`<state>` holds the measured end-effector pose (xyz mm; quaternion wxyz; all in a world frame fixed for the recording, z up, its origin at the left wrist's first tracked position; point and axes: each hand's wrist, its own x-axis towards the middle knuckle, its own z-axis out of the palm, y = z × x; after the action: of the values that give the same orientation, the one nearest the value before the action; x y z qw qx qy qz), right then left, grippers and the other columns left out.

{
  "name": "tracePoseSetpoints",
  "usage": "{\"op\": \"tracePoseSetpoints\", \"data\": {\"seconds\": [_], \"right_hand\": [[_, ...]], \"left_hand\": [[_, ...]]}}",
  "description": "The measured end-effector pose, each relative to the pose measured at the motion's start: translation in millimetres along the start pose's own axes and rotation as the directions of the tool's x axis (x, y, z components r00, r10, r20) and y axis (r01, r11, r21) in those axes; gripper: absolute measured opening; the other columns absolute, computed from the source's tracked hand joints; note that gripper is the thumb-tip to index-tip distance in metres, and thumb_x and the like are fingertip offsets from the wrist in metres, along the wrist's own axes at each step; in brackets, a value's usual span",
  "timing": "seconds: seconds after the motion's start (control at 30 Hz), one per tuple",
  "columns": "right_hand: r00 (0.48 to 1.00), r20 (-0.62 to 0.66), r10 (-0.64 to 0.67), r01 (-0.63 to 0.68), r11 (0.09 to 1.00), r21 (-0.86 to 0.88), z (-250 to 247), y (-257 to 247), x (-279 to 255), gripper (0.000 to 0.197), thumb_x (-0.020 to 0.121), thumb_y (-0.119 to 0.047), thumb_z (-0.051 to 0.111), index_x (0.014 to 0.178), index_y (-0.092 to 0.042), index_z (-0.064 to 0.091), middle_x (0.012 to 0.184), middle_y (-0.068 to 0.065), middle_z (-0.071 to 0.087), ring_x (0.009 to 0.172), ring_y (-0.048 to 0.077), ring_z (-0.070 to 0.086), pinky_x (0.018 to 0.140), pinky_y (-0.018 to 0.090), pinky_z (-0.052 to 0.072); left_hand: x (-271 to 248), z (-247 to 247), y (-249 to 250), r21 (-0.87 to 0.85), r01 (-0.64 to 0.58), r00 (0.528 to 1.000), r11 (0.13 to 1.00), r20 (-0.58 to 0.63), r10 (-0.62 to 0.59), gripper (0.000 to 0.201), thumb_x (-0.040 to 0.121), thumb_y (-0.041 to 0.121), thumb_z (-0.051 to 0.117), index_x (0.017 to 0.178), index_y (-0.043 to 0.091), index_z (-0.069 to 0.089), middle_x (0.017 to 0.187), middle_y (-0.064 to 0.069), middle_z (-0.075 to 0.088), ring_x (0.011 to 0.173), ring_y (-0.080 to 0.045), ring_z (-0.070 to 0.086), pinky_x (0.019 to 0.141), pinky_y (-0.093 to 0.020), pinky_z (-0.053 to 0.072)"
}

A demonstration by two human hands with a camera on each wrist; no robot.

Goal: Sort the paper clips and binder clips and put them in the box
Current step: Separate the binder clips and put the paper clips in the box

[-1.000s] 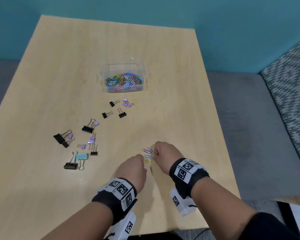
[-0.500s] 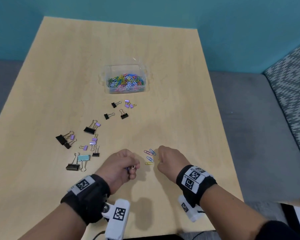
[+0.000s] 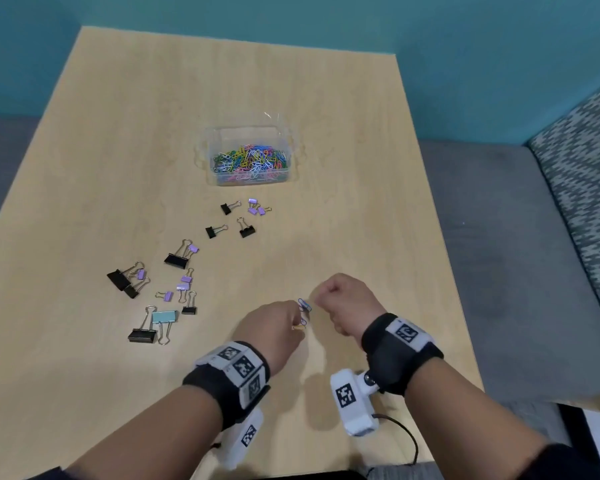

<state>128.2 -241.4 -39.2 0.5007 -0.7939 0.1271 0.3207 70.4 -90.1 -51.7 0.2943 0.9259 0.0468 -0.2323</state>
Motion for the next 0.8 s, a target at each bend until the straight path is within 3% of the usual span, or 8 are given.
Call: {"op": "tracePoseSetpoints", "data": {"seconds": [0.1,0.3,0.5,0.6,0.63,0.7,0.73,0.8], "right_hand": [[0.990,0.067,-0.126,0.142,0.837,-0.528,10.1,-7.1,4.2,0.010,0.076,-0.022,0.060,0.081,-0.024,0.051,0.080,-0.003,0.062,0.071,0.020,0.058,0.064,0.032,0.047],[0.967,0.195,-0.165,0.256,0.598,-0.759,25.2,-16.6,12.9,0.009,0.084,-0.008,0.047,0.086,-0.016,0.049,0.091,0.007,0.060,0.082,0.027,0.057,0.068,0.033,0.045],[0.964,0.216,-0.155,0.265,0.600,-0.754,27.9,-17.2,10.5,0.008,0.081,-0.008,0.049,0.080,-0.016,0.046,0.091,0.008,0.055,0.080,0.026,0.054,0.066,0.030,0.039],[0.985,0.118,-0.127,0.172,0.801,-0.573,17.2,-10.2,7.8,0.012,0.079,-0.012,0.059,0.071,-0.017,0.050,0.075,0.003,0.057,0.069,0.022,0.053,0.058,0.029,0.037],[0.993,0.073,-0.090,0.112,0.915,-0.388,12.5,-7.5,6.5,0.016,0.075,-0.009,0.061,0.066,-0.019,0.051,0.068,0.001,0.055,0.061,0.020,0.050,0.055,0.028,0.035],[0.998,0.055,0.021,-0.029,0.987,0.155,3.6,-0.6,1.3,0.022,0.073,0.001,0.059,0.065,-0.019,0.054,0.061,0.004,0.050,0.049,0.016,0.040,0.048,0.027,0.030],[0.993,0.098,0.069,-0.103,0.908,0.406,0.0,2.0,-1.9,0.022,0.076,0.007,0.054,0.074,-0.015,0.058,0.062,0.005,0.049,0.048,0.015,0.038,0.046,0.026,0.029],[0.973,0.206,0.100,-0.217,0.690,0.691,-7.1,5.1,-7.5,0.028,0.083,0.011,0.041,0.096,-0.005,0.060,0.066,0.005,0.049,0.052,0.014,0.039,0.046,0.023,0.035]], "left_hand": [[0.2,4.6,3.4,0.121,-0.065,0.998,0.991,-0.007,0.066,0.010,0.087,0.020,0.051,0.083,0.026,0.045,0.086,0.005,0.057,0.082,-0.022,0.057,0.066,-0.030,0.039],[2.5,11.9,-3.1,0.221,-0.110,0.993,0.969,0.068,0.097,0.014,0.087,0.008,0.041,0.080,0.020,0.043,0.077,-0.001,0.049,0.065,-0.022,0.048,0.058,-0.032,0.037],[-11.6,13.0,-12.5,0.309,-0.248,0.969,0.918,0.088,0.232,0.012,0.087,0.011,0.040,0.094,0.016,0.049,0.095,-0.006,0.056,0.076,-0.022,0.048,0.062,-0.032,0.032],[-14.6,2.0,-19.6,-0.122,-0.091,0.994,0.988,0.042,0.097,0.001,0.079,0.018,0.052,0.079,0.018,0.051,0.078,-0.002,0.062,0.067,-0.019,0.056,0.060,-0.033,0.043],[-14.7,-3.1,-21.8,-0.363,0.022,0.999,0.931,0.034,-0.010,0.005,0.073,0.018,0.057,0.074,0.018,0.052,0.070,0.000,0.061,0.057,-0.017,0.053,0.054,-0.031,0.043],[-14.9,-12.4,-24.7,-0.791,0.235,0.971,0.565,0.161,-0.179,0.014,0.064,0.008,0.058,0.075,0.014,0.052,0.061,-0.004,0.056,0.042,-0.016,0.039,0.043,-0.023,0.031],[-14.9,-15.9,-25.8,-0.887,0.292,0.953,0.356,0.237,-0.191,0.019,0.063,0.004,0.056,0.081,0.011,0.054,0.059,-0.007,0.054,0.041,-0.016,0.035,0.043,-0.021,0.029],[-13.1,-25.3,-23.3,-0.938,0.323,0.940,0.126,0.303,-0.156,0.023,0.070,-0.004,0.052,0.091,0.005,0.057,0.060,-0.008,0.052,0.043,-0.015,0.039,0.044,-0.022,0.036]]}}
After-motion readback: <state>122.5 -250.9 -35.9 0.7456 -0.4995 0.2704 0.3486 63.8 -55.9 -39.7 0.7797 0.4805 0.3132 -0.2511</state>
